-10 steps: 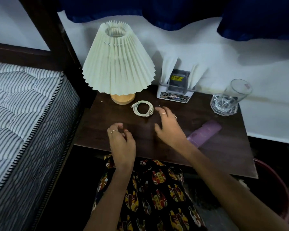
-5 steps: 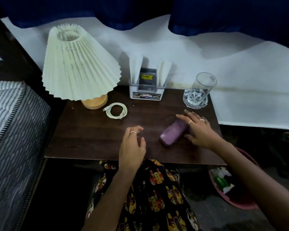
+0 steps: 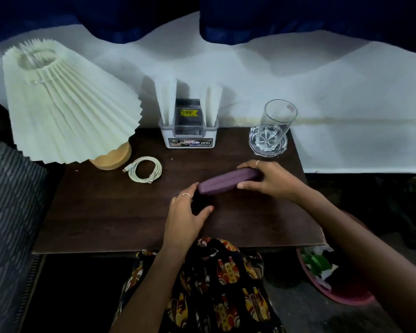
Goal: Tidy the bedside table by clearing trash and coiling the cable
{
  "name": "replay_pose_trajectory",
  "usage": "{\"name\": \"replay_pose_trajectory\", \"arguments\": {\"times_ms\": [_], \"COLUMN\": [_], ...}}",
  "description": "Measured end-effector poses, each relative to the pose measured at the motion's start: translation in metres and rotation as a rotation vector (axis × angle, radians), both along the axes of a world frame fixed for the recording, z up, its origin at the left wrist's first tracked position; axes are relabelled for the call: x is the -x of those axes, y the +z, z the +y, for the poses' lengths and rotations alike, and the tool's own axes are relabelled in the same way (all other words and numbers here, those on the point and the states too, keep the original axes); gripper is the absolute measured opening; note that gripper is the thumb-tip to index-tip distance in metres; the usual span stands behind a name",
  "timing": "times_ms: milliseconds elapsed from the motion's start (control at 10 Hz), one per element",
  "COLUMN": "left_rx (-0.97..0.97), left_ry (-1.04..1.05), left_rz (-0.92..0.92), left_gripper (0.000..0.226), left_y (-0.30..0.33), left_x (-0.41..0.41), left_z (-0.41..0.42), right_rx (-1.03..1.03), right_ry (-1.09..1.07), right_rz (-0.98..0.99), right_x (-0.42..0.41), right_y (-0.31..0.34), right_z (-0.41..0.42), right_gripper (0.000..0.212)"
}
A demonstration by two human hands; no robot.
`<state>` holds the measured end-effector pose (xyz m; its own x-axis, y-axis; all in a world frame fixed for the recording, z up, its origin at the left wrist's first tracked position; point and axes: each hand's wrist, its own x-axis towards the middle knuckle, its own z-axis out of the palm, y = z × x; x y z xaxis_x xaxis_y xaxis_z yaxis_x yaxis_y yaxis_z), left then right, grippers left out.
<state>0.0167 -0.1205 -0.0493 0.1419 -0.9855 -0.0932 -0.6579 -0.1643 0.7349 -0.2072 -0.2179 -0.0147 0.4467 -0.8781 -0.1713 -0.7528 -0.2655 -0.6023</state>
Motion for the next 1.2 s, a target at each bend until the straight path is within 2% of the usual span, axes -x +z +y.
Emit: {"name": "replay_pose_trajectory", "arguments": {"times_ms": [200,300,500,700,1000,1200], "left_rx": [0.098,0.131,0.122,0.138,0.144,0.138], "left_ry": [0.102,0.113,0.115,0.110,0.116,0.086], "left_rz": [0.017,-0.025,-0.073,-0.108,-0.164,-0.050], "left_gripper": [0.074,0.077,0.084,0.078,0.074,0.082], "left_y": [-0.006,-0.007,-0.012,-0.016,-0.019,-0.017], "left_x": [0.005,0.007,0.007,0.008,0.010,0.009], "left_z": [-0.028,-0.036,-0.050,-0.058,-0.061,-0.051], "right_rx": [0.035,0.061,0.028,0.074,0.140,0.100], "right_ry": [-0.290,-0.350,-0.318,-0.359,-0.444,-0.531], "right_rz": [-0.202,-0.264,-0.212,-0.193,-0.232,-0.327], "right_x": [-0.016,-0.022,-0.020,-0.024,-0.031,-0.037], "right_y": [-0.020,-0.027,-0.036,-0.037,-0.050,-0.048], "right_z": [0.003,0.004,0.004,-0.001,0.000,0.019], "right_gripper": [0.053,0.058,0.085,0.076,0.083,0.092]}}
